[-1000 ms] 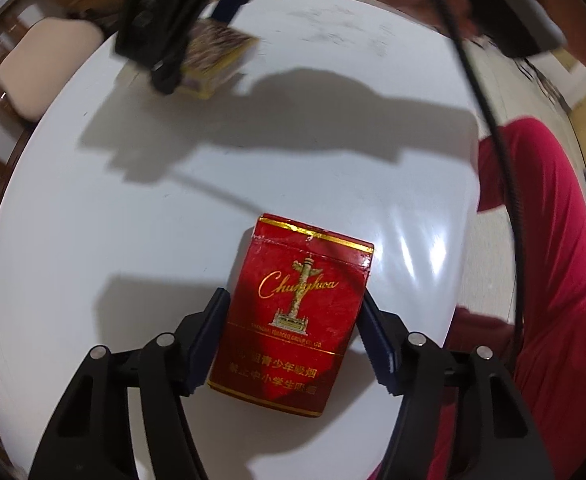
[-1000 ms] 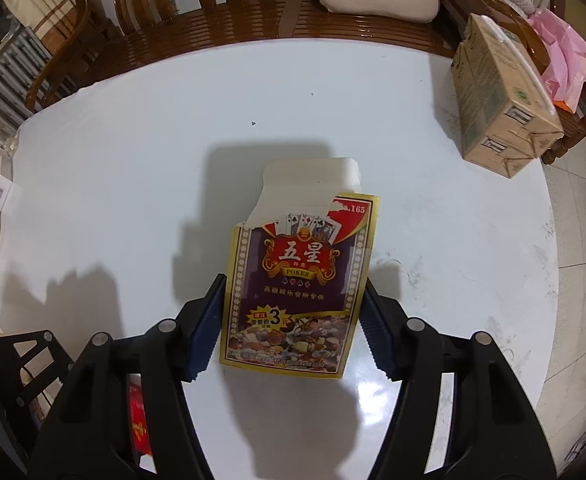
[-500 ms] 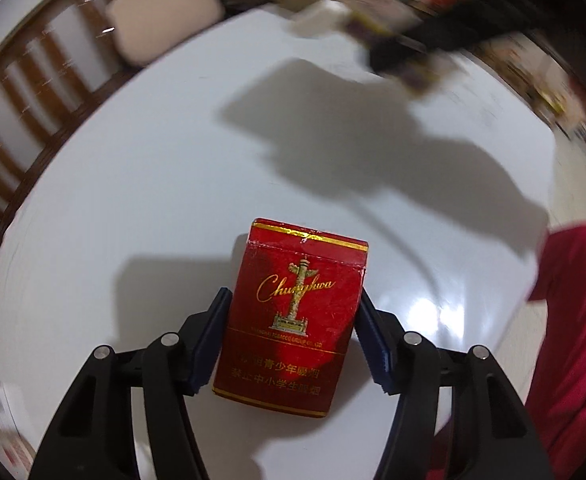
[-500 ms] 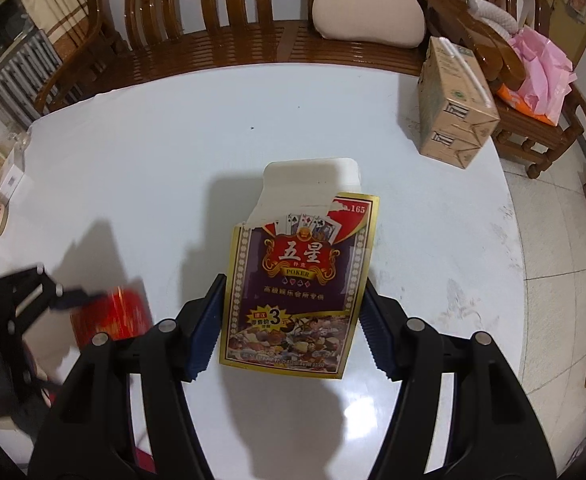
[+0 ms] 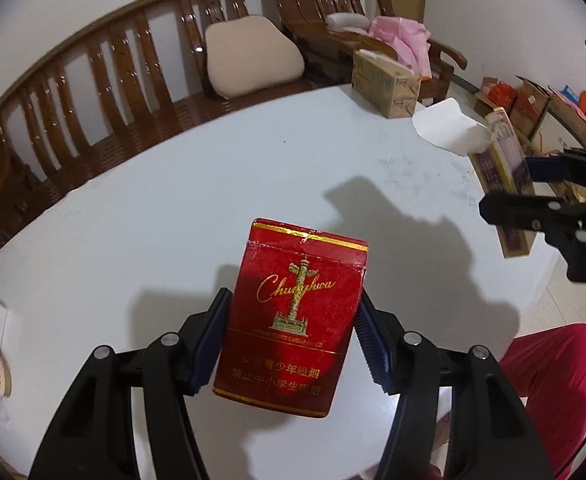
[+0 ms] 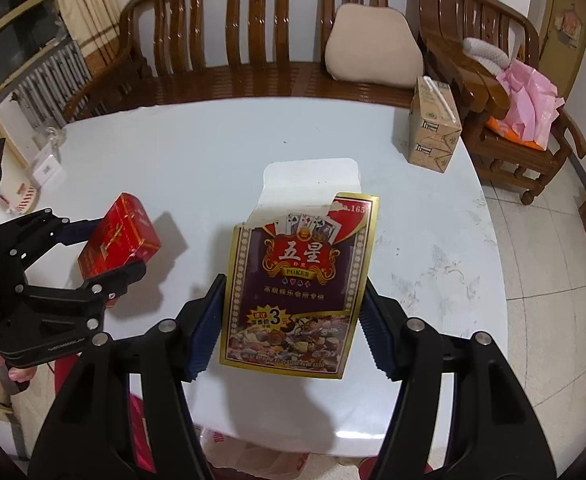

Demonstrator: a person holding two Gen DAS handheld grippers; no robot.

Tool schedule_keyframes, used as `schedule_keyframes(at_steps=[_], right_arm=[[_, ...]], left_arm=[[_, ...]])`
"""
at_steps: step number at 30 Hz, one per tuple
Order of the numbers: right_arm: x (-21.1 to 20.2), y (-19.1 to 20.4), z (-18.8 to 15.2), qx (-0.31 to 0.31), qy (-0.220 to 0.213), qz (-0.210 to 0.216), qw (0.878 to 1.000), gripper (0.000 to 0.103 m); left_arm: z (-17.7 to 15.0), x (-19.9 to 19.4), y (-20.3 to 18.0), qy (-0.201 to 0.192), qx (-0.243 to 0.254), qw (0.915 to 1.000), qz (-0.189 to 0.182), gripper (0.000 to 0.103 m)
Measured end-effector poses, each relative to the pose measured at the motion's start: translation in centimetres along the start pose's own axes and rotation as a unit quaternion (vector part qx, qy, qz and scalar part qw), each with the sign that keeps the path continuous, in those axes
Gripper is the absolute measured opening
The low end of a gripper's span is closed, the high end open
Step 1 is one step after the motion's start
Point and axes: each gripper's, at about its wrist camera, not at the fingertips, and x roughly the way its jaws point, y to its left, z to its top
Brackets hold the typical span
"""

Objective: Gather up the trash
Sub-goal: 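Carry the cigarette pack and card box with both tools down toward the plastic bag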

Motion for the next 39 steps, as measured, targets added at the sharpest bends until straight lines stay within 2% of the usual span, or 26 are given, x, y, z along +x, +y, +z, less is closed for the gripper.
schedule_keyframes(at_steps=[2,6,11,20,30,39], right_arm=[[-1.0,0.3,-0.4,-0.002,-0.009,0.005,1.000,0.062],[-3.6,1.7,-2.1,-0.020,-0.031,0.000,0.999,0.062],[-6.6,3.3,-4.6,-0.037,-0.052,0.003,0.998,0.062],[-10.7,4.9,-9.8,-0.049,-0.075,0.000,0.996,0.062],[-11.4,5.4,-15.3,-0.034,-0.063,0.009,0.997,0.062],[-9.2,5.6,-19.6,-0.023,-0.029,0.007,0.999,0.062]], left_arm=[[-0.5,-0.9,-0.7,-0.003,-0.004,1.0000,0.001,0.059],[-1.5,-2.9,-1.7,-0.020,-0.004,0.9995,0.025,0.059],[-3.2,-4.8,-3.2,-0.021,-0.021,0.9994,0.016,0.059],[-6.9,-7.0,-6.2,-0.024,-0.013,0.9996,0.010,0.059],[-11.4,-7.8,-9.3,-0.014,-0.008,0.9998,-0.013,0.059],[-15.2,-5.4,-11.6,0.017,-0.002,0.9992,-0.035,0.059]])
